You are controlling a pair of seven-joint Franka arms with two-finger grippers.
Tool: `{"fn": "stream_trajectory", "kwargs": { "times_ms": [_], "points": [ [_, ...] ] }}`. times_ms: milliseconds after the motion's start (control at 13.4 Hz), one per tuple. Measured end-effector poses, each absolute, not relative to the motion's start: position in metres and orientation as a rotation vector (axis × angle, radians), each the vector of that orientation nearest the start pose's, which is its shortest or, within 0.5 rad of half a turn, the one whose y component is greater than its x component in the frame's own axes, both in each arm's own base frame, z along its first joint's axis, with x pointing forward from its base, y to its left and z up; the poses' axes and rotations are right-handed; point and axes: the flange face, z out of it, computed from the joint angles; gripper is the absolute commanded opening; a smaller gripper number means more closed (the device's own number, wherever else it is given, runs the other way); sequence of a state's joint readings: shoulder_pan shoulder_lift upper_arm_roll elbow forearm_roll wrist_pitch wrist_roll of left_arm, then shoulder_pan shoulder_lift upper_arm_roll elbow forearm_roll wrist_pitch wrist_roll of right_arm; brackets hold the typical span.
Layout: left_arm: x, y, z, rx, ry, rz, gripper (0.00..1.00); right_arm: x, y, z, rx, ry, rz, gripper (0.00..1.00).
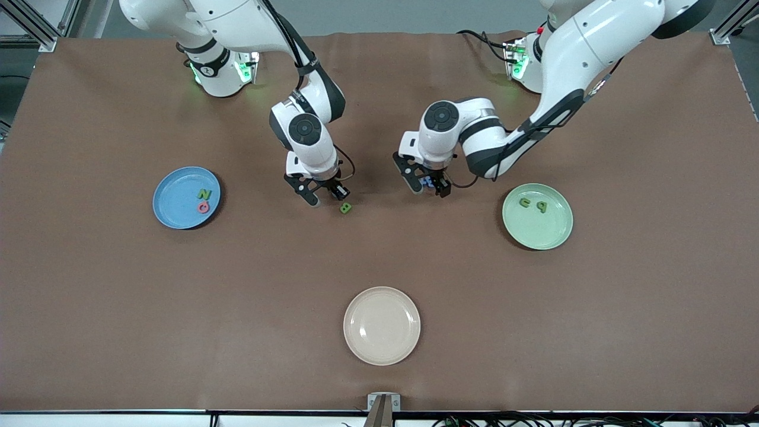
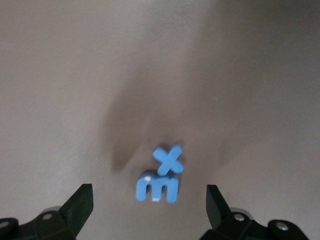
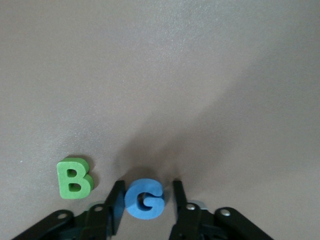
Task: Sort uppercase to blue plate, lowercase to green plate
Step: 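Grasp the blue G with the right gripper while the left gripper reaches m, then drop the G on the blue plate while the left gripper grasps m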
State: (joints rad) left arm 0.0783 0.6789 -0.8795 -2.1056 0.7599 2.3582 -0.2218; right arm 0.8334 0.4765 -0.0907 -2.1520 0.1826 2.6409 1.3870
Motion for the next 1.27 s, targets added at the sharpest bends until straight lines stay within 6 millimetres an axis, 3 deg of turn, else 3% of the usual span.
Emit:
{"fn": "stream_trajectory", "kwargs": {
  "times_ms": [74, 149, 372, 521, 670, 968, 1116, 1265],
  "points": [
    [0.387, -0.407, 0.186, -2.676, 1.616, 0.091, 0.93, 0.422, 0.380, 0.177, -2.862, 1.199, 0.051, 0.03],
    [0.386, -0.408, 0.184, -2.674, 1.619, 0.096, 0.91, 0.422, 0.380, 0.178, -2.865, 1.200, 0.055, 0.00],
    [0.389, -0.403, 0.181, -2.679, 1.603, 0.104, 0.91, 0.422, 0.379, 0.178, -2.880, 1.187, 0.051, 0.00],
    [0.389, -0.400, 0.176, -2.696, 1.603, 0.095, 0.91, 0.431, 0.364, 0.179, -2.974, 1.161, 0.063, 0.00],
    [0.389, -0.393, 0.168, -2.715, 1.601, 0.086, 0.89, 0.450, 0.328, 0.192, -3.077, 1.117, 0.103, 0.00],
    [0.391, -0.390, 0.167, -2.721, 1.591, 0.081, 0.69, 0.481, 0.238, 0.249, -3.224, 0.935, 0.161, 0.00],
    [0.392, -0.389, 0.167, -2.729, 1.574, 0.075, 0.61, 0.473, 0.201, 0.253, -3.271, 0.901, 0.163, 0.00],
    [0.393, -0.389, 0.168, -2.734, 1.569, 0.073, 0.50, 0.462, 0.178, 0.250, -3.293, 0.870, 0.184, 0.00]
  ]
}}
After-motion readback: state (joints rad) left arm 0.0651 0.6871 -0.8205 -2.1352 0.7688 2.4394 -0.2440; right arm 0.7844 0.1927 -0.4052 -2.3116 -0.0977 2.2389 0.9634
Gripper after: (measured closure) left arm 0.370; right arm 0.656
